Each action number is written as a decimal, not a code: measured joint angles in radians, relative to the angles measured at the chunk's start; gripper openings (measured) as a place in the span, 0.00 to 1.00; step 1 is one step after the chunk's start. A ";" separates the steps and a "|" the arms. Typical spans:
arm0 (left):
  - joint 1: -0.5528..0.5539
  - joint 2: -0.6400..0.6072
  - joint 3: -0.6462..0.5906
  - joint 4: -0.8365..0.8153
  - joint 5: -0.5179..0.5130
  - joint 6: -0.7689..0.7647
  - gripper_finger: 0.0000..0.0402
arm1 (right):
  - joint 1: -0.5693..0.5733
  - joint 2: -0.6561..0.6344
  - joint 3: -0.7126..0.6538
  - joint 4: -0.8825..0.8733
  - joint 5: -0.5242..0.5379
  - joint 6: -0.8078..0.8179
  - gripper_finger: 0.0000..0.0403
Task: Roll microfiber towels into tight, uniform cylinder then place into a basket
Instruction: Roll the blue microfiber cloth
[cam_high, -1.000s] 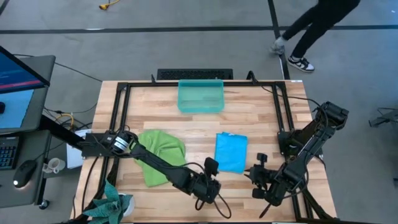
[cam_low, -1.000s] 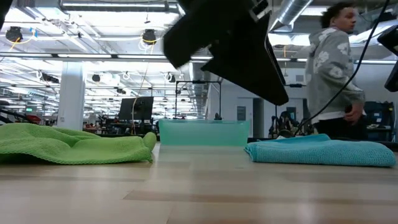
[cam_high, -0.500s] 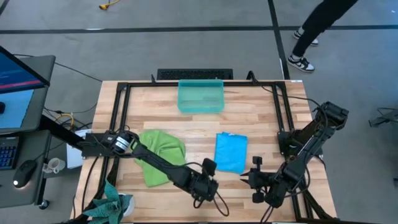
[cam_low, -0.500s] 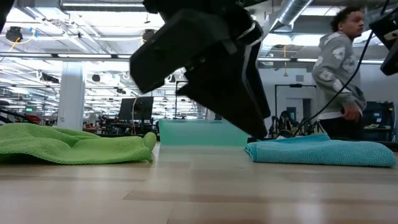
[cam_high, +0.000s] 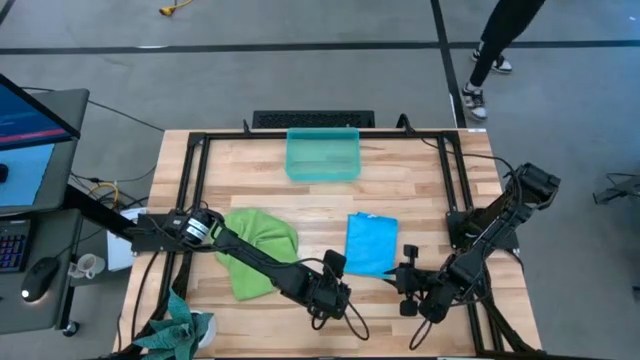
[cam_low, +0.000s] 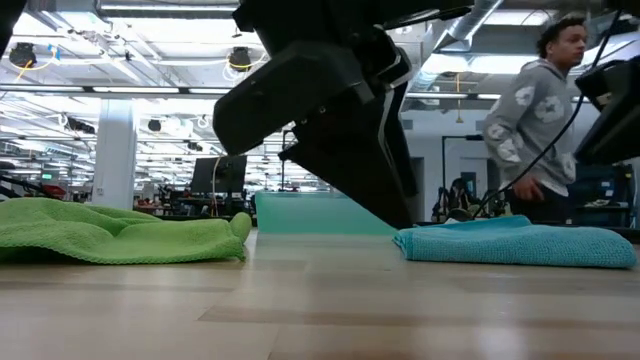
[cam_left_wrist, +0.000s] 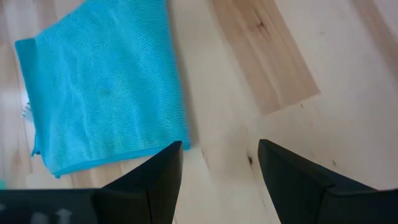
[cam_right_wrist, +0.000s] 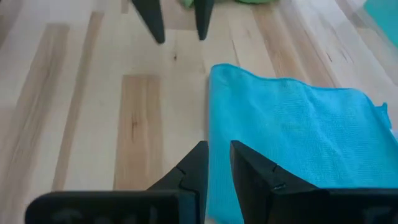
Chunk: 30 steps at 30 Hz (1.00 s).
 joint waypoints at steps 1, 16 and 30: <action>0.000 0.000 0.000 0.000 0.000 0.000 0.51 | -0.007 0.000 0.000 0.004 -0.001 0.017 0.23; 0.002 0.000 0.000 -0.006 -0.001 -0.006 0.51 | -0.045 0.000 0.000 0.055 -0.135 0.065 0.23; 0.003 0.000 0.000 -0.006 -0.001 -0.051 0.51 | -0.045 0.000 0.000 0.212 -0.136 -0.112 0.23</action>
